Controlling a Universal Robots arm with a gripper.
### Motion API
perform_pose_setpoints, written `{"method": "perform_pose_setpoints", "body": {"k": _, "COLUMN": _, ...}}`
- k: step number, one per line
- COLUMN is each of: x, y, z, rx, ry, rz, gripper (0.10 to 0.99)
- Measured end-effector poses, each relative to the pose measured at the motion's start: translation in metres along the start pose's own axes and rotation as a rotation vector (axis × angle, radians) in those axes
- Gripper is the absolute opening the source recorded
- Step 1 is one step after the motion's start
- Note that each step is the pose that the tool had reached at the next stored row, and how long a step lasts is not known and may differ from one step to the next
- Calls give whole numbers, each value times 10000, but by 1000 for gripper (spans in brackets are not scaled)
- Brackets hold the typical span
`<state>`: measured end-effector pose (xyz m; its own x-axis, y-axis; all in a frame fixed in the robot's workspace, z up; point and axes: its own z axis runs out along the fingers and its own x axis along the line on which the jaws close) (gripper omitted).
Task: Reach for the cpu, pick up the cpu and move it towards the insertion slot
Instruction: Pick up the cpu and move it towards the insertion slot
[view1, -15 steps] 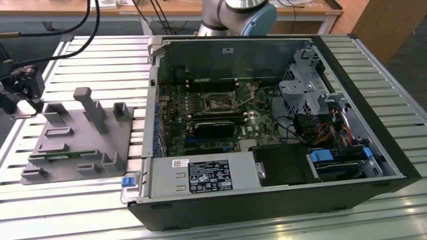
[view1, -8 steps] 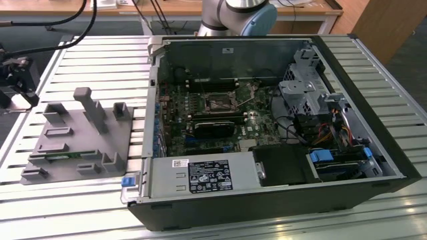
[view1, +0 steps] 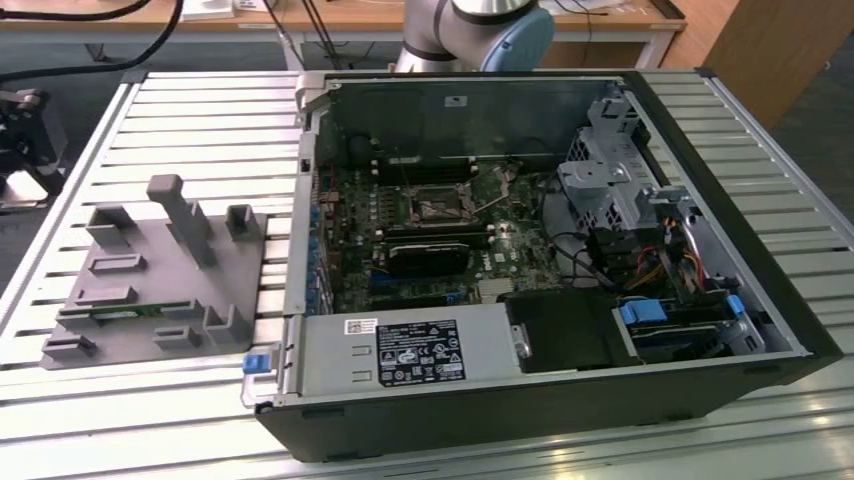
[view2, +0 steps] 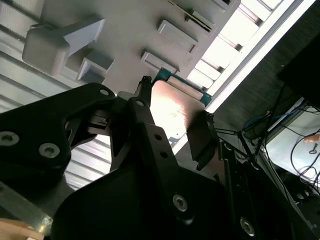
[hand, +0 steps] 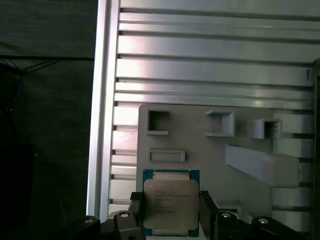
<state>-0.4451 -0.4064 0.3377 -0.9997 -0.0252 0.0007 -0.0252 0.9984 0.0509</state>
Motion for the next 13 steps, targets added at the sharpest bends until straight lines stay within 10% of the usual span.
{"method": "perform_pose_setpoints", "body": {"k": 13, "x": 0, "y": 43, "z": -557, "rx": 0, "ry": -1, "rz": 11, "gripper": 533}}
